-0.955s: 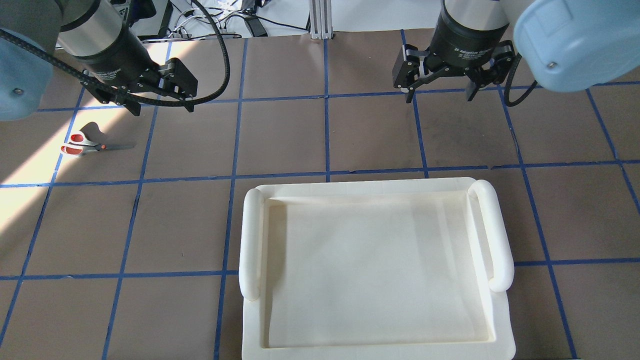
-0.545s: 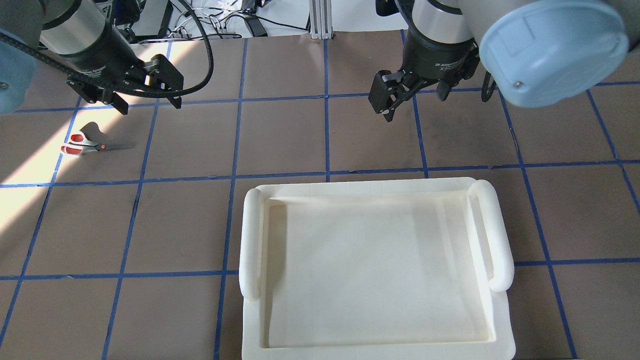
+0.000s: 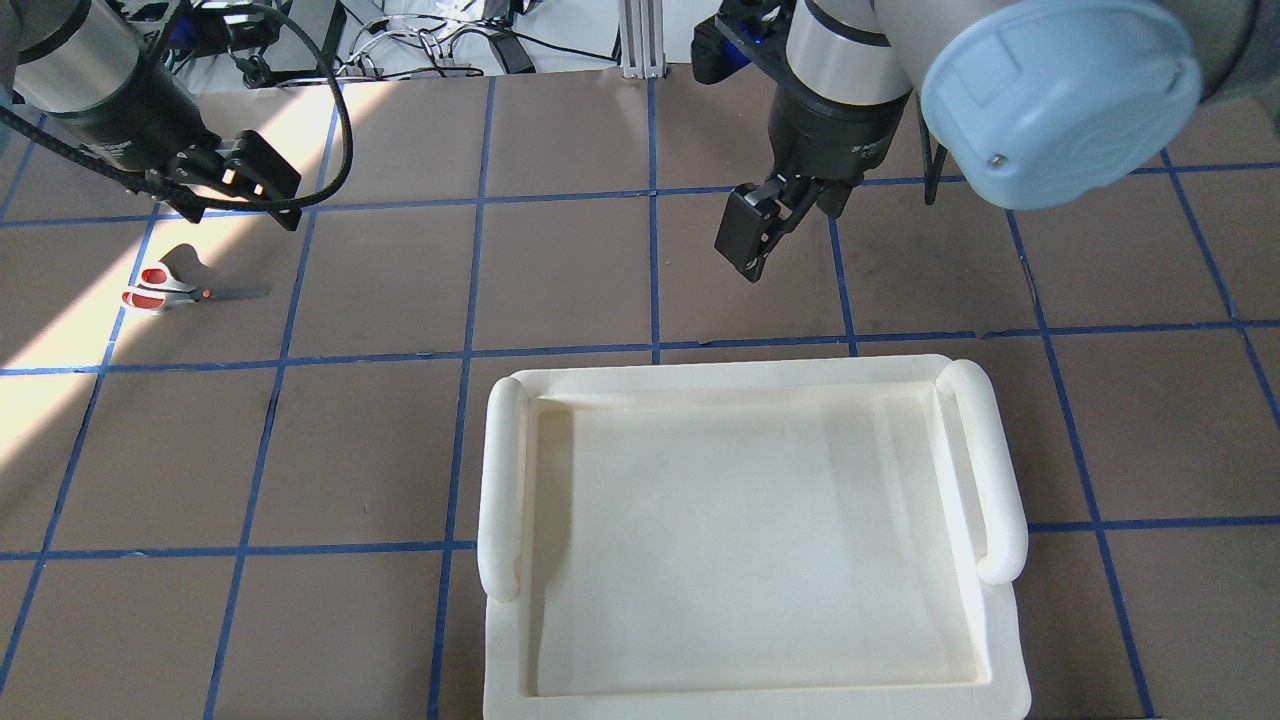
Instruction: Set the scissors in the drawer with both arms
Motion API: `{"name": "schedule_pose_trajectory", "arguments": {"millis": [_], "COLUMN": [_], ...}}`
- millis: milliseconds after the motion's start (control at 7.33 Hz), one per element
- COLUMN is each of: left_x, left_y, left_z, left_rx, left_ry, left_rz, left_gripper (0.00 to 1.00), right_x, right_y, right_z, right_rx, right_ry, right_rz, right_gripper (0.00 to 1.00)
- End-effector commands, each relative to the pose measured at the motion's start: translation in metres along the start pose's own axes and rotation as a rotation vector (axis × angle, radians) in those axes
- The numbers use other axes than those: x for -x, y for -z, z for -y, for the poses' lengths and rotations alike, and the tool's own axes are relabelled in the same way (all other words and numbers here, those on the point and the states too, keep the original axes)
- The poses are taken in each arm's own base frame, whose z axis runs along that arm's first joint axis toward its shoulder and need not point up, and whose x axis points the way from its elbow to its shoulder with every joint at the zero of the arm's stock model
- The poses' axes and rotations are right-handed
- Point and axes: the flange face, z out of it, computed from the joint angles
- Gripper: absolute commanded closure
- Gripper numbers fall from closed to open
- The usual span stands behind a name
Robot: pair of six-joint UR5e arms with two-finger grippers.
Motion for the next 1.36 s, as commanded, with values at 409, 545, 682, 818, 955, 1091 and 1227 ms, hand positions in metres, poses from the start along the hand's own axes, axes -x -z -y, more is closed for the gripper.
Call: {"name": "schedule_pose_trajectory", "arguments": {"millis": [409, 545, 682, 818, 955, 1091, 1227], "left_x": [0.106, 0.125, 0.142, 0.157, 0.174, 0.184, 0.192], "left_y": [-0.058, -0.071, -0.085, -0.101, -0.114, -0.129, -0.148], "left_z": [0.009, 0.015, 0.018, 0.017, 0.019, 0.023, 0.031], "left_rx": [0.045, 0.031, 0.035, 0.086, 0.094, 0.093, 0.087], "left_ry": [-0.470, -0.577, -0.661, -0.721, -0.780, -0.876, -0.962], "left_rz": [-0.032, -0.014, -0.011, -0.007, 0.009, 0.009, 0.021], "left_gripper": [0.00, 0.00, 0.00, 0.00, 0.00, 0.00, 0.00], "right_x": [-0.017, -0.024, -0.031, -0.038, -0.043, -0.046, -0.043], "right_y": [-0.032, -0.047, -0.064, -0.079, -0.076, -0.071, -0.072], "right_z": [0.033, 0.042, 0.056, 0.069, 0.080, 0.085, 0.082], "right_rx": [0.093, 0.101, 0.099, 0.120, 0.155, 0.172, 0.184], "right_ry": [0.441, 0.546, 0.620, 0.619, 0.618, 0.656, 0.700], "right_rz": [0.145, 0.169, 0.207, 0.267, 0.312, 0.345, 0.376], "right_gripper": [0.00, 0.00, 0.00, 0.00, 0.00, 0.00, 0.00]}}
